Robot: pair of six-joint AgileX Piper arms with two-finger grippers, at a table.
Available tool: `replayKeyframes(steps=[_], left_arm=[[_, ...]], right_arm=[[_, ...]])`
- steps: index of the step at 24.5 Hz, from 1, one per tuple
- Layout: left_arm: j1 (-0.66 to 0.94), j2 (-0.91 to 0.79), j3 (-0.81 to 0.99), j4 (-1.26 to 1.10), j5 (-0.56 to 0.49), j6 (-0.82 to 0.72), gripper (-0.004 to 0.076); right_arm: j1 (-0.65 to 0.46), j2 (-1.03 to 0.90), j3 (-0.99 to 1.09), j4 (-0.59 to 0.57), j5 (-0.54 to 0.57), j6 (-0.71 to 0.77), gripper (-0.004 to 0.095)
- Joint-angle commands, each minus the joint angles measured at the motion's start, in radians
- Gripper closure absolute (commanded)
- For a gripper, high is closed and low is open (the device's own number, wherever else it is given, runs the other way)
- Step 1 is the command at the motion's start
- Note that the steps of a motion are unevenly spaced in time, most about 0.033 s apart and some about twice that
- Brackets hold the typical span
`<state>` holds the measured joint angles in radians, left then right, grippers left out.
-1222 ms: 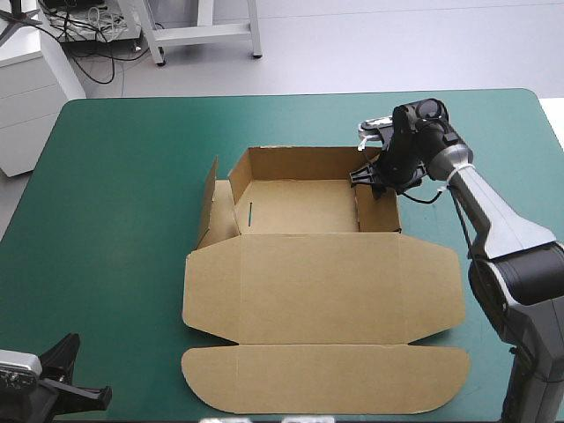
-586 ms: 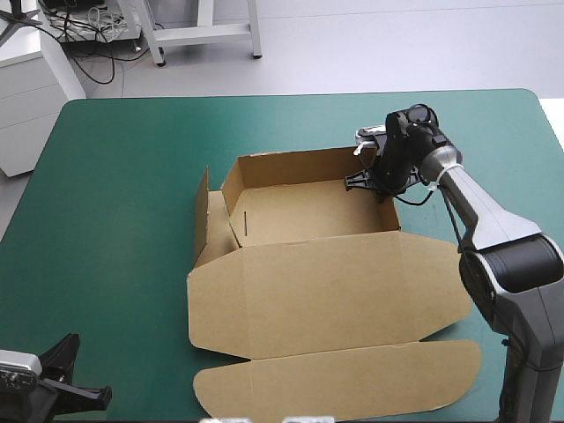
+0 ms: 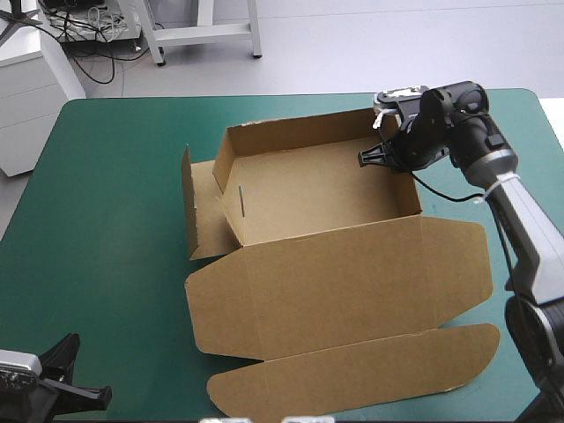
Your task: Fold the box
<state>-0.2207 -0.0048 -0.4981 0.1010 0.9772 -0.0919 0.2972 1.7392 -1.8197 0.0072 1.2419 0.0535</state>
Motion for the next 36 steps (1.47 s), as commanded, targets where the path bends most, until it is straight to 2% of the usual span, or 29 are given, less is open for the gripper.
replayKeyframes(steps=[1,4,7,11,12,13,17,20,23,31,36], left_arm=[[0.002,0.018,-0.024,-0.008,-0.07,-0.01,0.0734],[0.002,0.018,-0.024,-0.022,-0.07,0.011,0.0699],[0.002,0.018,-0.024,-0.026,-0.07,0.012,0.0594],[0.002,0.018,-0.024,-0.033,-0.07,0.012,0.0336],[0.002,0.018,-0.024,-0.042,-0.07,0.012,0.025],[0.002,0.018,-0.024,-0.047,-0.07,0.012,0.0227],[0.002,0.018,-0.024,-0.069,-0.076,0.015,0.0256],[0.002,0.041,-0.043,-0.101,-0.181,0.025,0.0256],[0.002,0.116,-0.094,-0.09,-0.235,0.028,0.0256],[0.002,0.622,-0.309,-0.027,-0.255,0.028,0.0256],[0.005,0.838,-0.432,-0.013,-0.28,0.023,0.0256]], right_arm=[[-0.002,-0.129,-0.028,-0.024,0.012,-0.003,0.0928],[-0.002,-0.197,-0.028,-0.031,0.012,-0.001,0.0928],[-0.002,-0.225,-0.028,-0.031,0.012,-0.001,0.0928],[-0.002,-0.24,-0.026,-0.029,0.012,-0.001,0.0928],[-0.002,-0.242,-0.026,-0.027,0.012,-0.001,0.0927],[-0.002,-0.242,-0.026,-0.025,0.012,-0.001,0.0927],[-0.002,-0.242,-0.026,-0.007,0.012,-0.001,0.0928],[-0.002,-0.242,-0.026,0.007,0.012,-0.005,0.0927],[-0.002,-0.242,-0.026,0.007,0.012,-0.005,0.0928],[-0.002,-0.242,-0.026,0.024,0.012,-0.018,0.0927],[-0.002,-0.242,-0.026,0.024,0.012,-0.02,0.0928]])
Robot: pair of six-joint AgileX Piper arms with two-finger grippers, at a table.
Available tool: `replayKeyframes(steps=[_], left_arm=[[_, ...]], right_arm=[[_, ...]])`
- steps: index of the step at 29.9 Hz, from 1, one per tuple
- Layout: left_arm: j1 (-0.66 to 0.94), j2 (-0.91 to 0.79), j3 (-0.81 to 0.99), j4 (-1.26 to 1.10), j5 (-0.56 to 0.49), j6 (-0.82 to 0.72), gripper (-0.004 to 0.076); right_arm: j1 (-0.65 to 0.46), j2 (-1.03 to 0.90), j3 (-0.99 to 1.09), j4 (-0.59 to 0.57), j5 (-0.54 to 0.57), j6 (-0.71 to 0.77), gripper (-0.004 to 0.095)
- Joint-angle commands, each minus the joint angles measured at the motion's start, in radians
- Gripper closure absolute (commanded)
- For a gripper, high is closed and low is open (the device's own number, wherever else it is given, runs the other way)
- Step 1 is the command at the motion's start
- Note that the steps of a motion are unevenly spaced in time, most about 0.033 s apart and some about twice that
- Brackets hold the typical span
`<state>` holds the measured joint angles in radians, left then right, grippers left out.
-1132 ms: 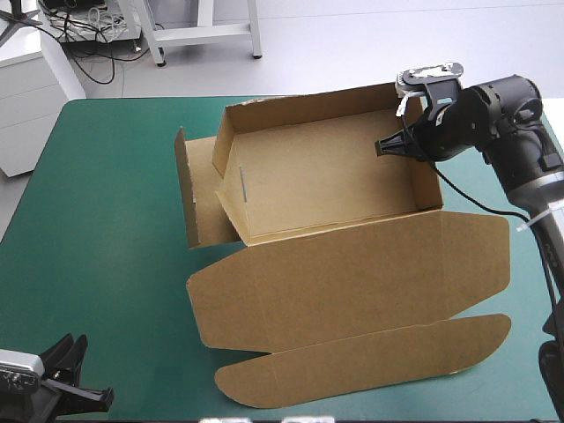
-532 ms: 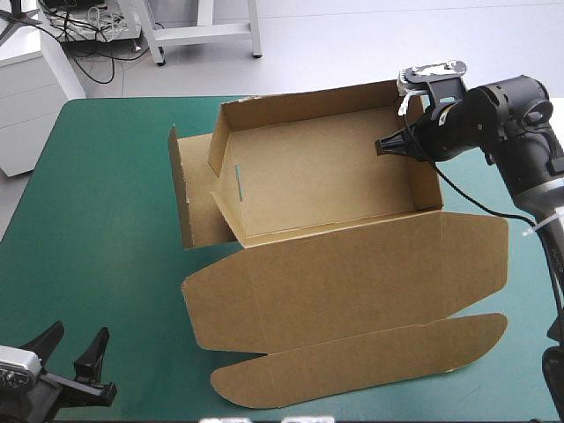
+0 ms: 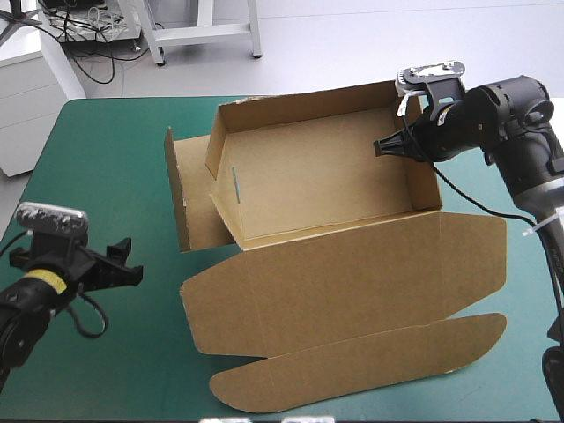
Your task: Fold the box
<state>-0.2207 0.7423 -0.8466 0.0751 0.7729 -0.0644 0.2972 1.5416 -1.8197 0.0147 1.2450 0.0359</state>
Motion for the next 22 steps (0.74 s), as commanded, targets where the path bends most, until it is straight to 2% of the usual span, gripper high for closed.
replayKeyframes(steps=[1,6,11,16,22], left_arm=[[0.005,0.128,-0.106,0.015,-0.075,-0.006,0.0256],[0.055,0.272,-0.173,0.015,-0.085,-0.006,0.0256],[0.214,0.371,-0.181,-0.027,-0.123,0.041,0.0256],[0.389,0.483,-0.181,-0.436,-0.134,0.371,0.0256],[0.486,0.633,-0.181,-0.898,-0.056,0.749,0.0256]], right_arm=[[-0.002,-0.044,-0.026,0.017,0.009,-0.003,0.0928],[-0.002,-0.044,-0.026,0.021,0.009,-0.003,0.0928],[-0.002,-0.044,-0.026,0.021,0.009,-0.003,0.0928],[-0.002,-0.044,-0.026,0.021,0.009,-0.005,0.0928],[-0.002,-0.044,-0.026,0.021,0.009,-0.005,0.0928]])
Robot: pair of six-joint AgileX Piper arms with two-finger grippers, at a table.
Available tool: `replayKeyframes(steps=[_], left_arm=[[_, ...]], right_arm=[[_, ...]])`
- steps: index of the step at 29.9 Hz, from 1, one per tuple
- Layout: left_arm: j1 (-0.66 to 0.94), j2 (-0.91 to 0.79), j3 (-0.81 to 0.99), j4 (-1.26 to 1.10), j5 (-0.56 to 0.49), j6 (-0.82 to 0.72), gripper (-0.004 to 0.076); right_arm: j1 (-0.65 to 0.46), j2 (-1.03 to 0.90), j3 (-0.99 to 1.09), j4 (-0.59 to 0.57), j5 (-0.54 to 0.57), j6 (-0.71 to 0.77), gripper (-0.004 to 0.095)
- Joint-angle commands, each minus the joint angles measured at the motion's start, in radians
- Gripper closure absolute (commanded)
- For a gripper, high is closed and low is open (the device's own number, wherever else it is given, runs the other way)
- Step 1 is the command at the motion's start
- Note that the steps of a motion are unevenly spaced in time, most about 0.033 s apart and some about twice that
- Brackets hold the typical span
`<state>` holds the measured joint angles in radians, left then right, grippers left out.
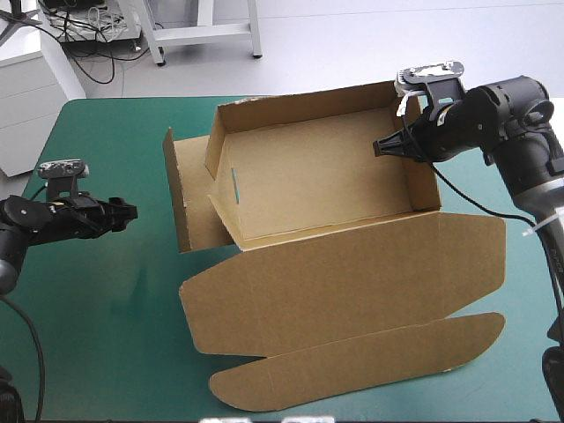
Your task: Fold the box
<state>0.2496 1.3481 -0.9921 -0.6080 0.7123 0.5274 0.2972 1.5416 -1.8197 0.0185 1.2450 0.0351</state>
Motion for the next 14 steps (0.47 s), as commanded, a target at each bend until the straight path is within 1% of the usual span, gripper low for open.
replayKeyframes(steps=[1,5,9,12,14], left_arm=[[0.011,0.053,-0.035,-0.268,0.027,0.208,0.0256],[0.002,0.147,-0.035,-0.44,0.11,0.343,0.0256],[0.002,0.213,-0.035,-0.575,0.184,0.437,0.0256],[0.0,0.252,-0.035,-0.667,0.289,0.507,0.026],[-0.019,0.265,-0.035,-0.714,0.34,0.54,0.027]], right_arm=[[-0.002,-0.044,-0.026,0.018,0.009,-0.004,0.0928],[-0.002,-0.044,-0.026,0.021,0.009,-0.004,0.0928],[-0.002,-0.044,-0.026,0.021,0.009,-0.004,0.0928],[-0.002,-0.044,-0.026,0.025,0.009,-0.004,0.0928],[-0.002,-0.044,-0.026,0.025,0.009,-0.004,0.0928]])
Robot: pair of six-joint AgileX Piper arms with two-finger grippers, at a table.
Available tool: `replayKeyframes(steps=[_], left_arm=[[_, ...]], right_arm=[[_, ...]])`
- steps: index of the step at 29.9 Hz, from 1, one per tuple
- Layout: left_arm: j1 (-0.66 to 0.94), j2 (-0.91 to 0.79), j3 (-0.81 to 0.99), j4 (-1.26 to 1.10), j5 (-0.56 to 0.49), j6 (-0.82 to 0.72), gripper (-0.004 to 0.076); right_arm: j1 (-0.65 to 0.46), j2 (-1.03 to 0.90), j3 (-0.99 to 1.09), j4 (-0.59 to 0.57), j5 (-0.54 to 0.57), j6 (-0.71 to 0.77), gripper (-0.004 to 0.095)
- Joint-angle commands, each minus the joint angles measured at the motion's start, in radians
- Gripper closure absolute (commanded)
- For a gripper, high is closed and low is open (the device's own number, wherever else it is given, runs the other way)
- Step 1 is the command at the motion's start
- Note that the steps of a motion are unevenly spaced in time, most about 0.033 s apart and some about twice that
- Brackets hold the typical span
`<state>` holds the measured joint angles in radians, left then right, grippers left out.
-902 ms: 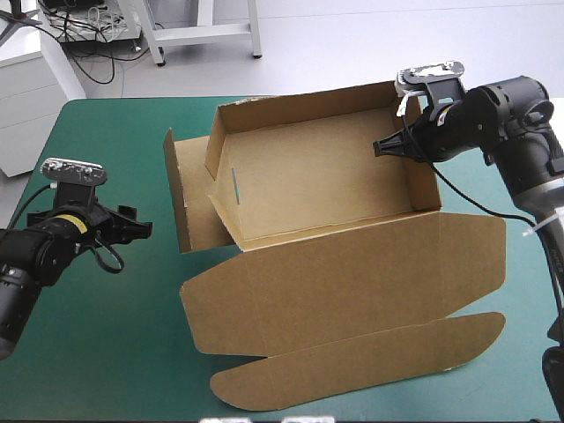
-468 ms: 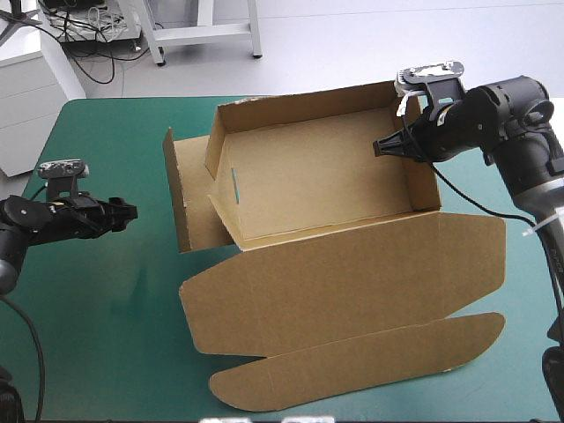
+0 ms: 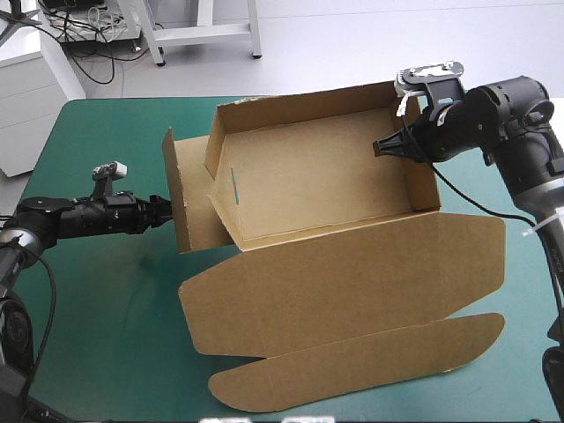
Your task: Fold the box
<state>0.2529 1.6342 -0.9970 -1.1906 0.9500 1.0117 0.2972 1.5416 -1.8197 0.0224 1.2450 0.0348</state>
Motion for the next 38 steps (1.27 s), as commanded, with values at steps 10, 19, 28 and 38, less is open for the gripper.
replayKeyframes(steps=[10,19,28,38], left_arm=[[-0.176,-0.025,-0.031,-0.228,0.155,0.105,0.0297],[-0.186,-0.109,-0.032,-0.384,0.294,0.153,0.0297],[-0.23,-0.219,-0.032,-0.464,0.297,0.157,0.0297],[-0.241,-0.281,-0.067,-0.498,0.283,0.121,0.0297]], right_arm=[[-0.002,-0.044,-0.026,0.017,0.009,-0.006,0.0928],[-0.002,-0.044,-0.026,0.017,0.009,-0.006,0.0928],[-0.002,-0.044,-0.026,0.017,0.009,-0.006,0.0927],[-0.002,-0.044,-0.026,0.017,0.009,-0.006,0.0928]])
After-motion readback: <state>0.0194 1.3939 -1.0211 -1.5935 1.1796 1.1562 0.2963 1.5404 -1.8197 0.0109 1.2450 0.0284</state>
